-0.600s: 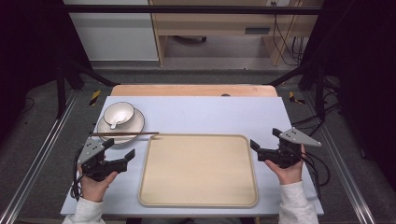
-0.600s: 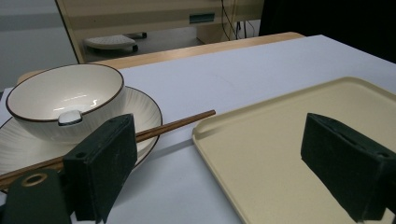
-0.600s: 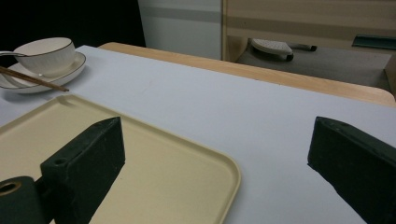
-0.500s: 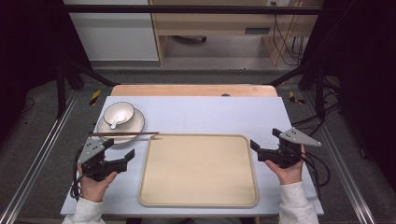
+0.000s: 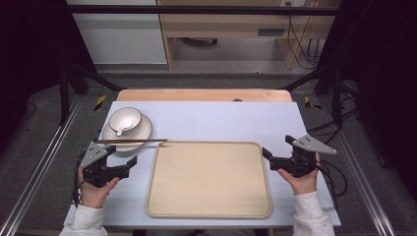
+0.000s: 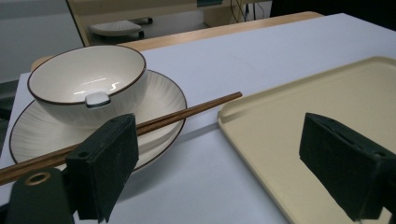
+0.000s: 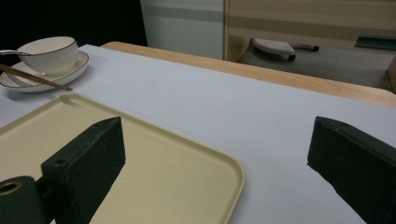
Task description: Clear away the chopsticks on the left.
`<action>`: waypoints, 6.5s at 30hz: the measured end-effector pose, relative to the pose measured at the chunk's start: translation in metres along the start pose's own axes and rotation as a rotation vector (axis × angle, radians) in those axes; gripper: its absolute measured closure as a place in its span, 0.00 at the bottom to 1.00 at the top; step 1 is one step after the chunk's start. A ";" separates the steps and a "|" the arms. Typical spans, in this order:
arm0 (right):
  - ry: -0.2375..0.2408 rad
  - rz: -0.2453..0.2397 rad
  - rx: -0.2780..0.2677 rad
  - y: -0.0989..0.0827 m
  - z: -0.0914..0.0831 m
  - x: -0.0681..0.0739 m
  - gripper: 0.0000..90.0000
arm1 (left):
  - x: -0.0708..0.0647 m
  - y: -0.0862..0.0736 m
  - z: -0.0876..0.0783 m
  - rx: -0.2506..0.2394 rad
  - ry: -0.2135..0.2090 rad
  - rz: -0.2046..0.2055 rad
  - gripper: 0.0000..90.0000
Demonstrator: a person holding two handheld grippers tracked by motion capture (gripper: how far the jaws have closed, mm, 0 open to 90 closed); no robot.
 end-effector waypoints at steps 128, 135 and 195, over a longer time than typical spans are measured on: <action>0.018 -0.020 0.040 0.001 0.006 0.006 0.04 | 0.062 -0.014 0.068 0.298 0.104 0.163 0.77; 0.018 -0.025 0.047 0.000 0.007 0.006 0.04 | 0.063 -0.015 0.072 0.300 0.103 0.139 0.70; 0.020 -0.023 0.045 0.001 0.007 0.005 0.04 | 0.052 -0.009 0.084 0.333 0.062 0.013 0.94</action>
Point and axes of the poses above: each handheld gripper's, and its own axes: z roughly forward along the jaws, y roughly out of its top, x roughly to its left, the point moved 2 cm from there along z, roughly forward along the jaws, and after that the axes turned 2 degrees about z, right-handed, at the moved point
